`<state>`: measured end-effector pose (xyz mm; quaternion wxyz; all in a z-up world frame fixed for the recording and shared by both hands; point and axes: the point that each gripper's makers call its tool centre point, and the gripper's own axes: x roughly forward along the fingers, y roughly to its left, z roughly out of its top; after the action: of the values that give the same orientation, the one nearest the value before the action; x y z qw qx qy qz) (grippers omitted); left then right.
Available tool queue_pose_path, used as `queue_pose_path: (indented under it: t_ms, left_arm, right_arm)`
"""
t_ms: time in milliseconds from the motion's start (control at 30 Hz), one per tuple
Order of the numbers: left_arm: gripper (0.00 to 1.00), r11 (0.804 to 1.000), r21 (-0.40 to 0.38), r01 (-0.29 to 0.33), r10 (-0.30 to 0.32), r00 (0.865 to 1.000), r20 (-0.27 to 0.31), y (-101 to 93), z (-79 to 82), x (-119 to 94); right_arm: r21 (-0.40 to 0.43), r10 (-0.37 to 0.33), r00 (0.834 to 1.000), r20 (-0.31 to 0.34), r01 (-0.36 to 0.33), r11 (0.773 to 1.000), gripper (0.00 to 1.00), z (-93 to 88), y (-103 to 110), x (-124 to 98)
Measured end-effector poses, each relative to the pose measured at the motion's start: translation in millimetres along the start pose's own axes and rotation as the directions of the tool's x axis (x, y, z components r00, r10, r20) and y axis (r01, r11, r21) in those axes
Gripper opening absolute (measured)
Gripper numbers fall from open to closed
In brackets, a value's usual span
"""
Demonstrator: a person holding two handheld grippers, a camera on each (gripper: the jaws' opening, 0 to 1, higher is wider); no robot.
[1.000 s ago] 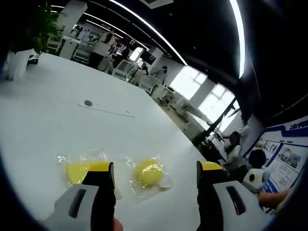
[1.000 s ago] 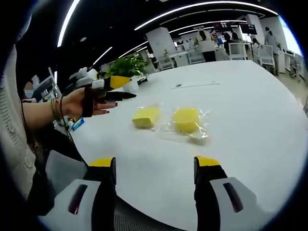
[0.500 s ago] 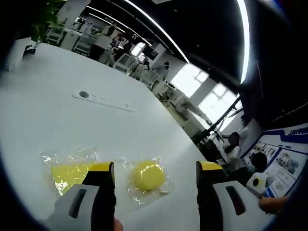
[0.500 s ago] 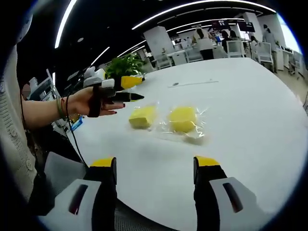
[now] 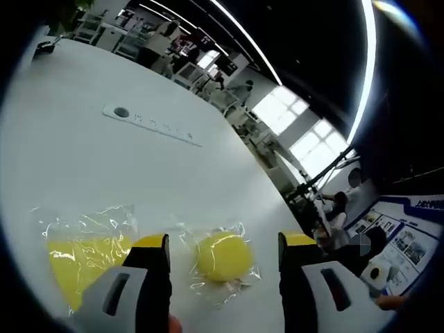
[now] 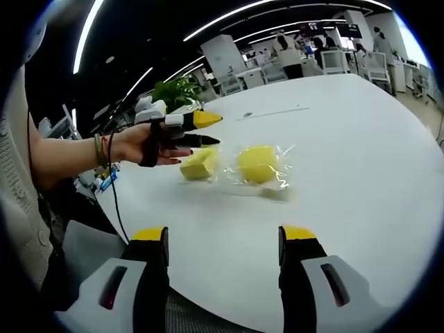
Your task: Compare the silicone blocks by pressing each to a similar depth, holding the contact briefly, and releasing to observe deformation and rebound differences across the visible hardness samples.
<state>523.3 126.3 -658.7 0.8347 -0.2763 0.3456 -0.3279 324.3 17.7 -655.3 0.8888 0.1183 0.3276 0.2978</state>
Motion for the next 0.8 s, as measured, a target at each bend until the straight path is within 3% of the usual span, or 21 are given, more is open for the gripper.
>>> queue_pose_path:
  t_ms: [233,367,600,700,800]
  left_arm:
    - [0.58,0.999,-0.028,-0.031,0.03,0.999,-0.034,4.3,-7.7,14]
    - [0.6,0.992,-0.076,-0.098,0.095,0.994,-0.045,14.1,-12.2,20]
    - [0.57,0.986,-0.1,-0.135,0.127,0.988,-0.084,19.7,-18.6,39]
    - [0.56,0.984,-0.119,-0.13,0.115,0.985,-0.128,18.9,-27.4,44]
    - [0.57,0.972,-0.204,-0.116,0.096,0.99,-0.104,15.9,-25.8,49]
  right_arm:
    - [0.014,-0.001,1.0,-0.002,0.001,1.0,0.59,-3.3,-4,1]
    - [0.023,-0.004,1.0,0.0,0.004,1.0,0.59,-4.6,-7,1]
    - [0.039,-0.005,1.0,-0.006,0.005,0.999,0.58,-10.2,-11,1]
    - [0.046,-0.009,1.0,0.001,0.009,0.999,0.58,-11.4,-12,-1]
    - [0.046,-0.013,1.0,0.003,0.013,0.999,0.58,-12.2,-14,-2]
